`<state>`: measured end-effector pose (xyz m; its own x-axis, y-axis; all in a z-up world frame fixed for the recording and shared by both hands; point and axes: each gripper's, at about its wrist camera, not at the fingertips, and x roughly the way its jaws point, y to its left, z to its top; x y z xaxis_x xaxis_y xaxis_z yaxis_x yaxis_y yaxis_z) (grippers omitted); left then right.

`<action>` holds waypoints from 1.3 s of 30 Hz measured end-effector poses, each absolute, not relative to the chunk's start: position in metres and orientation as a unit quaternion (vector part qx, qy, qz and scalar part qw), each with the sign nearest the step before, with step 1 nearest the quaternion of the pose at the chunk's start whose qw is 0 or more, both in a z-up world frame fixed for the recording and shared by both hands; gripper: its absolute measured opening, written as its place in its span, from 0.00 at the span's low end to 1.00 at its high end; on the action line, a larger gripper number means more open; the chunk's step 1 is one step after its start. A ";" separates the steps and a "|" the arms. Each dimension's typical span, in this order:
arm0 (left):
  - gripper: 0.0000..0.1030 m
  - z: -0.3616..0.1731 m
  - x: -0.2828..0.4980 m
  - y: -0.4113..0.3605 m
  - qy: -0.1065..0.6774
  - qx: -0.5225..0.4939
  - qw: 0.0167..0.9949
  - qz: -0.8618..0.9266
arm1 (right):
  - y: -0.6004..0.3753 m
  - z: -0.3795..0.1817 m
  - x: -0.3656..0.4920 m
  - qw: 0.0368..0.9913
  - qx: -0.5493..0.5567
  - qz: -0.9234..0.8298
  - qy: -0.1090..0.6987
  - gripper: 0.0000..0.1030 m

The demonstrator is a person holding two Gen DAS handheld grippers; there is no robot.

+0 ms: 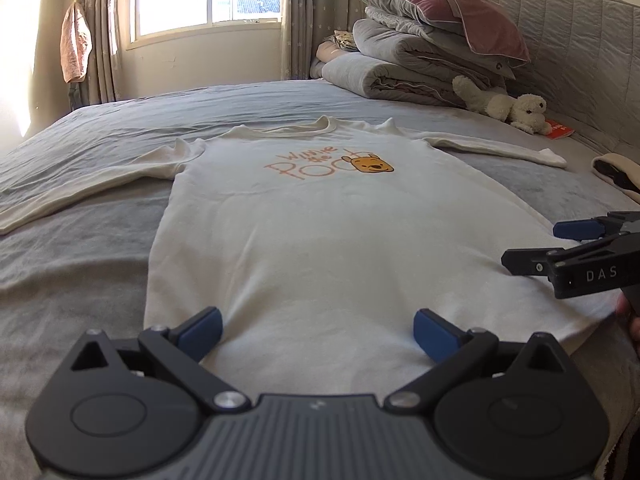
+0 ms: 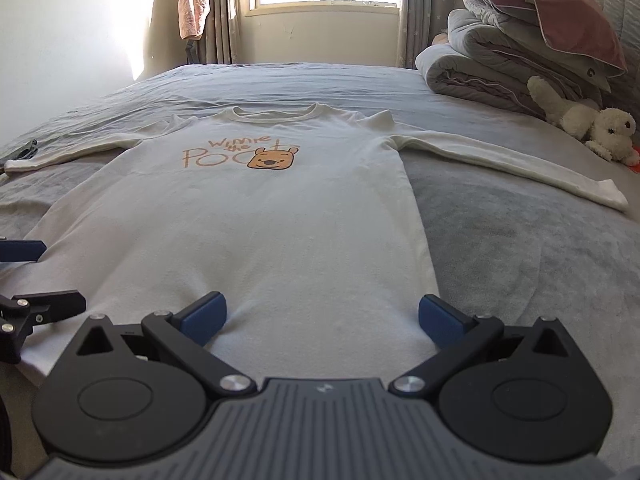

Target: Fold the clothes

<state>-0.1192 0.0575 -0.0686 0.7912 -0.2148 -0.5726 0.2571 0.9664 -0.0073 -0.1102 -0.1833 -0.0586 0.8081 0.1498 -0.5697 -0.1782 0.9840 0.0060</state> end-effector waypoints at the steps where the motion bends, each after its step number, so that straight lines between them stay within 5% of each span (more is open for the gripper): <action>1: 0.99 -0.068 -0.120 0.057 0.299 0.035 0.946 -0.122 | -0.184 -0.059 -0.112 0.951 -0.024 0.088 0.297 1.00; 29: 0.99 -0.049 -0.150 0.078 0.381 0.022 0.907 -0.175 | -0.224 -0.040 -0.135 0.892 -0.066 0.185 0.408 1.00; 39: 0.96 -0.030 -0.145 0.126 0.363 -0.094 0.921 -0.106 | -0.244 -0.027 -0.134 0.890 -0.044 0.174 0.419 1.00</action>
<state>-0.1445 0.1261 -0.0296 0.7142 -0.2632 -0.6486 0.1268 0.9599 -0.2499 -0.1336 -0.2439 -0.0267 0.5887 0.2729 -0.7609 -0.3468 0.9355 0.0672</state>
